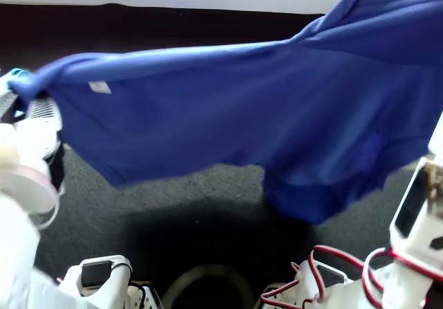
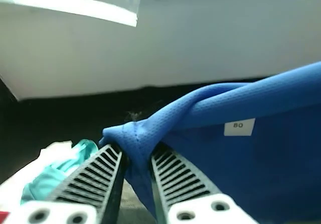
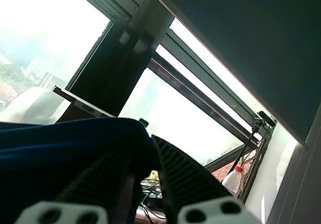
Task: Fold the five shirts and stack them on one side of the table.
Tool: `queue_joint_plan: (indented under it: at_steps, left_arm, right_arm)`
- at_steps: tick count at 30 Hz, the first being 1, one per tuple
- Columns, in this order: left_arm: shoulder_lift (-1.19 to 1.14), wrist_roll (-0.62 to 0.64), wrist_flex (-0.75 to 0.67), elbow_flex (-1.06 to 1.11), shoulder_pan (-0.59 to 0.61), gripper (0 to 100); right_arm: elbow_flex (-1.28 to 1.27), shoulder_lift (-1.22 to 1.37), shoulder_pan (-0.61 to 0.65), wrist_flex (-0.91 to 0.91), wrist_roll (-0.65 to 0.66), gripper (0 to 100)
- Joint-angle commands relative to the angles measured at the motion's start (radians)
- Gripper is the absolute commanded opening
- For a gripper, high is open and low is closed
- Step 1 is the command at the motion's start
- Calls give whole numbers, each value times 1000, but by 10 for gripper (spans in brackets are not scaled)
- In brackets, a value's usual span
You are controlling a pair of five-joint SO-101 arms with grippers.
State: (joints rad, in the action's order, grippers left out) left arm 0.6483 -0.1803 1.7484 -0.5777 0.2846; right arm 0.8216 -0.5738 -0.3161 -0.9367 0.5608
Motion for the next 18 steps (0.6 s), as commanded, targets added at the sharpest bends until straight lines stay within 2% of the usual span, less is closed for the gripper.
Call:
queue_joint_plan:
  at_steps: [1, 7, 18]
  left_arm:
    - [81, 14, -14, 170, 15, 10]
    - [226, 12, -28, 272, 15, 10]
    - [352, 12, -31, 269, 16, 10]
  right_arm:
    - [18, -10, -18, -4, 3, 6]
    - [27, -18, -18, -7, 5, 6]
    - [18, -94, -18, -7, 5, 6]
